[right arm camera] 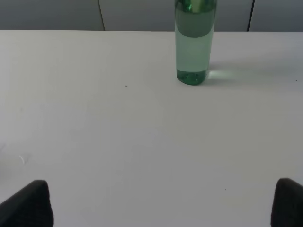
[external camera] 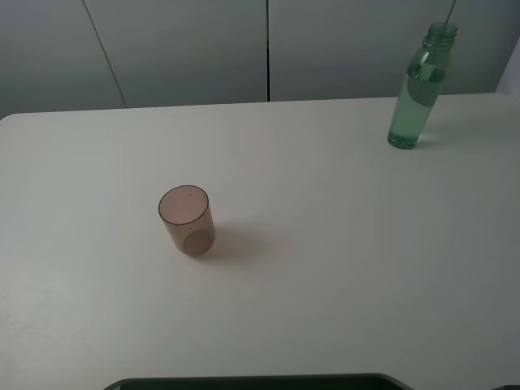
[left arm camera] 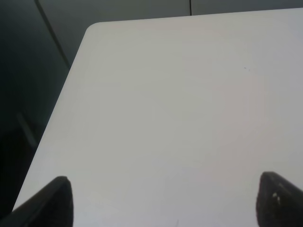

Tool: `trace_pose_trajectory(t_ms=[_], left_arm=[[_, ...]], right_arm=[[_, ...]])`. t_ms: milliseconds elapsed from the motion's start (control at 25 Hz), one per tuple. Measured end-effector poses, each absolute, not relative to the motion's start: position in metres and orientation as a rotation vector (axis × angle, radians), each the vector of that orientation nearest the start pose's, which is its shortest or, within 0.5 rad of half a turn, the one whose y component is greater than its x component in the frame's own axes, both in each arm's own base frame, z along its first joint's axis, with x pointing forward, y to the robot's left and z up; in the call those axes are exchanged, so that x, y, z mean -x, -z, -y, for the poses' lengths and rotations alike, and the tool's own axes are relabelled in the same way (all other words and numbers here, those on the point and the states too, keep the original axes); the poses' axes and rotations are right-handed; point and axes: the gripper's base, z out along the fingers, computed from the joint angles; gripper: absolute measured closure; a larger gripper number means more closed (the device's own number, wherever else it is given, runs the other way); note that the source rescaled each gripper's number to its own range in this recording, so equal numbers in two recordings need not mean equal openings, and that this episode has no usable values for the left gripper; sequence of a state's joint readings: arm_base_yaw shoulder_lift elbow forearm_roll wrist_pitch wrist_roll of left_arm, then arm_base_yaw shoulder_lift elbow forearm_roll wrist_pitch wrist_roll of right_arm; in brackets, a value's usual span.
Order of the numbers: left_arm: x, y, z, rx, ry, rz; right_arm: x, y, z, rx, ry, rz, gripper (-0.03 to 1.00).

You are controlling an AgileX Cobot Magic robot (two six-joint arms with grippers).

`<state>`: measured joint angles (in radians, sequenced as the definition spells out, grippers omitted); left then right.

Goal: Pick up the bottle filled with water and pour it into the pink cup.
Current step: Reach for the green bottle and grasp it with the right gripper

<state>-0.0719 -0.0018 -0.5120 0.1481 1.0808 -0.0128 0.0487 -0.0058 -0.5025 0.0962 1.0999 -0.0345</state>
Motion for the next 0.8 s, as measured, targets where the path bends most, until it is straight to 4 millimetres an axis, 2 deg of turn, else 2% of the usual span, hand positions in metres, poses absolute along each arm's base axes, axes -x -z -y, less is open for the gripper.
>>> trace_pose_trajectory(t_ms=[800], left_arm=[[0.0070, -0.2797, -0.0124, -0.049, -0.123, -2.043]], right_arm=[[0.0083, -0.2751, -0.0074, 0.093, -0.124, -2.072, -0.03]])
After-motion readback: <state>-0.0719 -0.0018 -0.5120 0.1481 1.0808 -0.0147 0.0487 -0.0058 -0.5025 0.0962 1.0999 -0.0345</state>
